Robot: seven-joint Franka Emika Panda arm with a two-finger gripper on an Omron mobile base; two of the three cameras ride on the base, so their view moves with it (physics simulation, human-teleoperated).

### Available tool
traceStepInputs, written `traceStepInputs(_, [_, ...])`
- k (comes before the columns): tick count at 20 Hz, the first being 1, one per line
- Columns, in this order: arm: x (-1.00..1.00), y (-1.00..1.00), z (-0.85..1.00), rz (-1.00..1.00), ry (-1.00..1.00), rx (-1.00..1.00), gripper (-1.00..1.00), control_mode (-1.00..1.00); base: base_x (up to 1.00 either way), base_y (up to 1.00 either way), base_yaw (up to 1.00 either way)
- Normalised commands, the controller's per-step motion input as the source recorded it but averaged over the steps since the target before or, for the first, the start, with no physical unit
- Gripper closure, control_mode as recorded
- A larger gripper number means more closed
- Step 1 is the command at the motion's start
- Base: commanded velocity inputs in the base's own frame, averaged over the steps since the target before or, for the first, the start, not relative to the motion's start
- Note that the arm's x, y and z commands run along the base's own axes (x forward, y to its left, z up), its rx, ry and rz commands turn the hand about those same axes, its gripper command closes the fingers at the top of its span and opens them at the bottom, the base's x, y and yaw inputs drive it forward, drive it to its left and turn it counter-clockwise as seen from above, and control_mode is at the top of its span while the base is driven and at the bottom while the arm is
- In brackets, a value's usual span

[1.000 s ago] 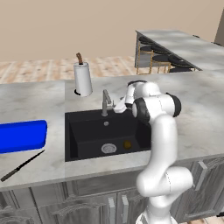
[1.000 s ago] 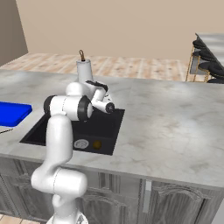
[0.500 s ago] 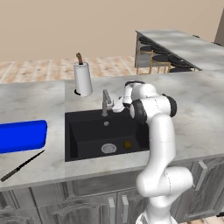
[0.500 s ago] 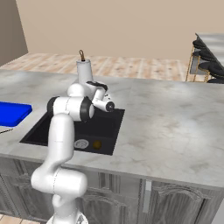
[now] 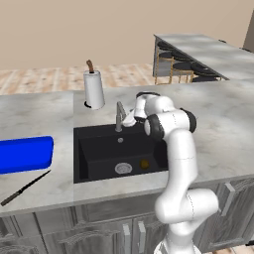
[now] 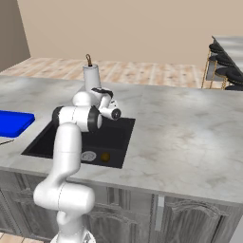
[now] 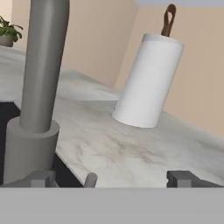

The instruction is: Pick up all produce items and place them in the sink. Turn on the sink faucet to wash them. Then turn the sink off and put them in the tray.

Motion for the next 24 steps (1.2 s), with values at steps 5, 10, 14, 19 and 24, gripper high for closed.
traceStepInputs(5, [0.23,0.03,-0.14,0.00,0.00,-0.02,-1.00,-1.00,0.00,0.00,0.00])
traceStepInputs(10, [0.03,0.13,-0.16,0.00,0.00,-0.02,-1.00,-1.00,0.00,0.00,0.00])
traceStepInputs(14, [0.00,0.10,-0.15,0.00,0.01,-0.05,1.00,-1.00,0.00,0.00,0.00])
traceStepInputs(19, [0.00,0.06,-0.04,0.00,0.00,-0.02,1.00,-1.00,0.00,0.00,0.00])
traceStepInputs(24, [0.01,-0.08,-0.04,-0.06,0.00,0.03,1.00,-1.00,0.00,0.00,0.00])
